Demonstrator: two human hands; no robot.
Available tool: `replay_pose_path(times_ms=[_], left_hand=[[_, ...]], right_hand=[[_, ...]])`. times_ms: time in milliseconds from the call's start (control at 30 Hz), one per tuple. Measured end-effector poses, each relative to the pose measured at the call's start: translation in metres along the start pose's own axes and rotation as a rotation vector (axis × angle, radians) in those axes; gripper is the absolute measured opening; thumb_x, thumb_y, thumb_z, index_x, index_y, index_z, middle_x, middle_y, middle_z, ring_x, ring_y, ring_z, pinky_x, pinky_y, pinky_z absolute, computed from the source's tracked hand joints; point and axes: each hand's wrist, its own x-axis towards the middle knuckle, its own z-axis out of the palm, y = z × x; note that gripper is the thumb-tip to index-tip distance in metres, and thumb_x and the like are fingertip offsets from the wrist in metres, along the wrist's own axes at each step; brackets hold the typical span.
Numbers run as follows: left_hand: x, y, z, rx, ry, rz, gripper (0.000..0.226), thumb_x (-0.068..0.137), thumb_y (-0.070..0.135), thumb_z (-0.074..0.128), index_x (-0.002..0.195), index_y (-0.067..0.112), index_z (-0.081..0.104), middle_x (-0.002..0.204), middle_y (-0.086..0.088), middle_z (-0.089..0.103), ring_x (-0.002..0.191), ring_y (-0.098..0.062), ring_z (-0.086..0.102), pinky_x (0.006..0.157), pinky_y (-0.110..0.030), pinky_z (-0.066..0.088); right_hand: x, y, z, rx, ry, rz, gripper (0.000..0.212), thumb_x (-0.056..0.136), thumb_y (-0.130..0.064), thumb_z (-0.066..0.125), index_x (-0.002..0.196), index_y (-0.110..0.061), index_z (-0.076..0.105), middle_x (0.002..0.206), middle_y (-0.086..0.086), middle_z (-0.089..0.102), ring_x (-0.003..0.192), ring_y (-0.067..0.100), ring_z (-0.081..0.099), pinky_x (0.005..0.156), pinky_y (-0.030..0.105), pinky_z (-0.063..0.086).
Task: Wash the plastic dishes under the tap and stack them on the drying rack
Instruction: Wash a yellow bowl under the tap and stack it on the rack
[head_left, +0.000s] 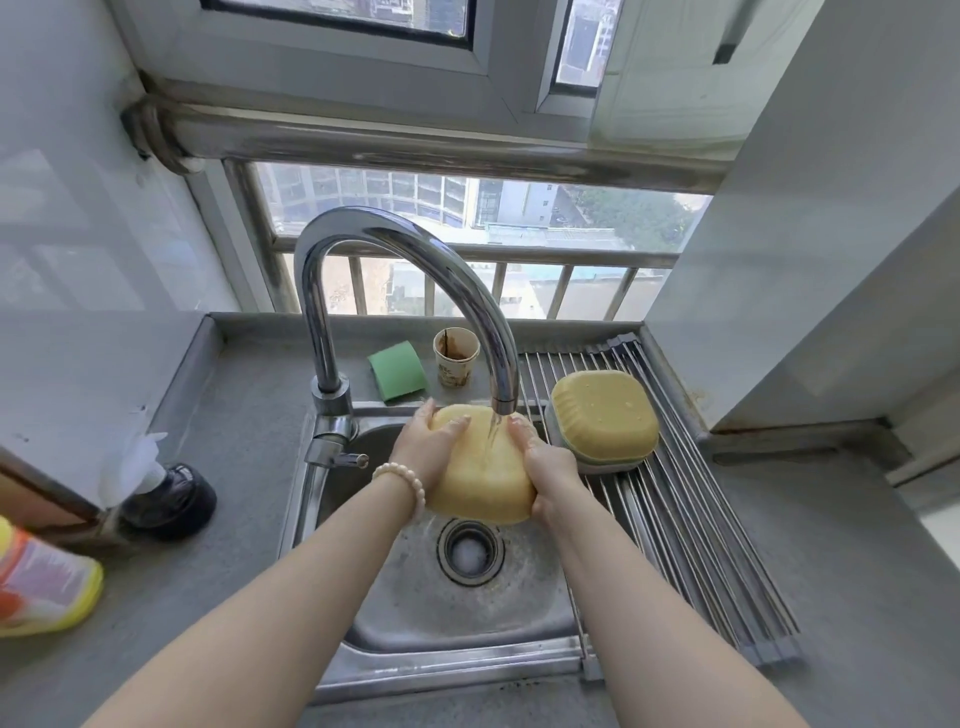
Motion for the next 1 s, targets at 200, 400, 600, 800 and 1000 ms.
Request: replay_pose_path(times_ms=[200, 400, 600, 800, 1000], left_hand=[[0.007, -0.013, 0.001, -0.324, 0.304, -0.100, 0.032, 0.093, 0.026, 0.058, 0.119, 0.008, 0.059, 0.118, -0.009, 0.063, 0.102, -0.024, 0.057, 0.098, -0.038, 0.046], [0.002, -0.018, -0.002, -0.455, 0.421, -0.207, 0.030, 0.093, 0.023, 0.059, 0.116, 0.005, 0.062, 0.107, -0.006, 0.062, 0.101, -0.024, 0.058, 0.092, -0.031, 0.045], [-0.001, -0.023, -0.001, -0.447, 0.379, -0.176, 0.018, 0.091, 0.026, 0.061, 0.106, 0.014, 0.060, 0.106, -0.005, 0.060, 0.099, -0.022, 0.055, 0.098, -0.039, 0.045], [-0.001, -0.037, -0.006, -0.144, 0.255, -0.094, 0.019, 0.100, 0.030, 0.041, 0.107, 0.015, 0.051, 0.117, -0.014, 0.058, 0.092, -0.022, 0.049, 0.084, -0.032, 0.040], [-0.006, -0.039, -0.012, -0.249, -0.208, -0.536, 0.079, 0.088, 0.073, 0.022, 0.136, 0.014, 0.044, 0.138, -0.014, 0.047, 0.126, -0.035, 0.044, 0.097, -0.059, 0.036]], right_hand=[[-0.023, 0.004, 0.025, -0.747, 0.284, -0.430, 0.056, 0.094, -0.049, 0.041, 0.133, -0.009, 0.047, 0.128, 0.013, 0.051, 0.111, 0.030, 0.053, 0.088, 0.032, 0.040], [-0.032, 0.035, 0.037, -0.929, 0.305, -0.885, 0.069, 0.083, -0.051, 0.025, 0.120, -0.006, 0.063, 0.127, 0.014, 0.053, 0.114, 0.030, 0.050, 0.093, 0.041, 0.041], [-0.018, 0.022, 0.022, -0.297, 0.197, -0.528, 0.048, 0.094, -0.034, 0.042, 0.131, -0.006, 0.054, 0.134, 0.010, 0.051, 0.120, 0.024, 0.050, 0.098, 0.031, 0.037], [-0.013, 0.005, -0.002, 0.343, -0.316, 0.118, 0.029, 0.099, -0.021, 0.047, 0.117, -0.002, 0.060, 0.102, 0.018, 0.067, 0.082, 0.030, 0.067, 0.057, 0.038, 0.058], [-0.022, -0.001, -0.010, -0.293, -0.339, -0.339, 0.018, 0.090, -0.013, 0.064, 0.107, -0.006, 0.066, 0.088, 0.005, 0.068, 0.085, 0.025, 0.063, 0.079, 0.036, 0.052]])
